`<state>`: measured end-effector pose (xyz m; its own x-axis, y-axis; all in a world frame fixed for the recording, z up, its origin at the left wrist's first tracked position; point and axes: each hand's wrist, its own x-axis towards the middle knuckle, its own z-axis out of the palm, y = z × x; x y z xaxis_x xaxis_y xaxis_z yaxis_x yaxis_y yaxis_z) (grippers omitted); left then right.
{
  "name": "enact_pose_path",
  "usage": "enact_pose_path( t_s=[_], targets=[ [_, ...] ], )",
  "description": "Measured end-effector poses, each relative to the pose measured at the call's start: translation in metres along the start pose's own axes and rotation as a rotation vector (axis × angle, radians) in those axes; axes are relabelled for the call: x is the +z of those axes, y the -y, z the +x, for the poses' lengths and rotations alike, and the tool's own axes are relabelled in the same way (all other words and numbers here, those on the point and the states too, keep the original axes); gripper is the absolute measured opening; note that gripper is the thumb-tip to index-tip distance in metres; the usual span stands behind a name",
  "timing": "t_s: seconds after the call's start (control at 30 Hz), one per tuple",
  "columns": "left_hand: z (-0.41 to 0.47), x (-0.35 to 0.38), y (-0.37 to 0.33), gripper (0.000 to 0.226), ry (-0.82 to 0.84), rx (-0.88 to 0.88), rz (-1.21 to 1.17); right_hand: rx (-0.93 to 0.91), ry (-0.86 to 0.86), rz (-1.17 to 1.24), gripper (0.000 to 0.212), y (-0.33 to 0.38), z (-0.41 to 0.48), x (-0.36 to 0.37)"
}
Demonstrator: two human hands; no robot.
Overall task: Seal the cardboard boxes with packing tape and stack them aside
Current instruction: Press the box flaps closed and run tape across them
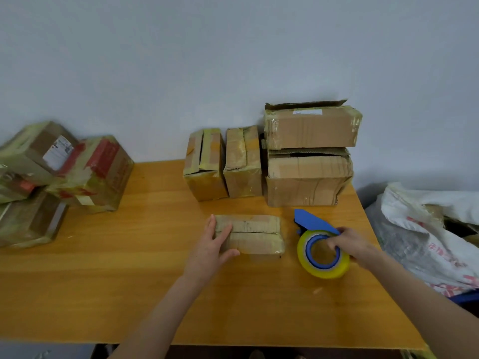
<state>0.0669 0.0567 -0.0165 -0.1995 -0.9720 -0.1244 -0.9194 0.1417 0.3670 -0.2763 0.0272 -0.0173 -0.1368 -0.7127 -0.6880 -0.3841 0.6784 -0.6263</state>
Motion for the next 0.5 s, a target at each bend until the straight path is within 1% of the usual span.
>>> enact_pose_path(
  t_s=[0.03,0.07,0.13,0.17,0.2,0.23,0.27,0.3,0.33,0.4,0.43,0.5],
  targets=[
    [0.001,0.000,0.001,0.100,-0.005,0.010,0.016,-0.019,0.034,0.069,0.040,0.004,-0.004,-0.009],
    [0.002,0.001,0.001,0.109,-0.014,0.021,0.029,-0.061,0.066,0.147,0.047,0.011,-0.011,-0.018],
    [0.005,0.002,0.003,0.121,-0.006,0.034,0.060,-0.171,0.081,0.222,0.047,0.032,-0.025,-0.032],
    [0.006,0.001,0.001,0.121,0.006,0.040,0.074,-0.226,0.091,0.220,0.048,0.046,-0.034,-0.036],
    [0.007,0.001,-0.001,0.116,0.020,0.046,0.084,-0.277,0.100,0.192,0.048,0.061,-0.042,-0.036],
    [0.007,-0.001,-0.003,0.105,0.033,0.046,0.086,-0.330,0.116,0.145,0.049,0.076,-0.051,-0.032],
    [0.008,-0.001,-0.004,0.094,0.034,0.048,0.082,-0.384,0.147,0.088,0.053,0.090,-0.059,-0.026],
    [0.009,0.000,-0.005,0.088,0.022,0.056,0.076,-0.424,0.189,0.034,0.059,0.103,-0.066,-0.017],
    [0.009,0.001,-0.004,0.088,0.006,0.065,0.067,-0.459,0.220,-0.029,0.063,0.114,-0.073,-0.006],
    [0.009,0.003,0.000,0.084,0.005,0.054,0.040,-0.541,0.241,-0.188,0.061,0.131,-0.082,0.022],
    [0.011,0.005,0.000,0.077,0.006,0.060,0.004,-0.580,0.231,-0.263,0.060,0.135,-0.083,0.032],
    [0.013,0.006,0.002,0.066,-0.021,0.081,-0.144,-0.628,0.227,-0.378,0.062,0.136,-0.077,0.050]
  ],
)
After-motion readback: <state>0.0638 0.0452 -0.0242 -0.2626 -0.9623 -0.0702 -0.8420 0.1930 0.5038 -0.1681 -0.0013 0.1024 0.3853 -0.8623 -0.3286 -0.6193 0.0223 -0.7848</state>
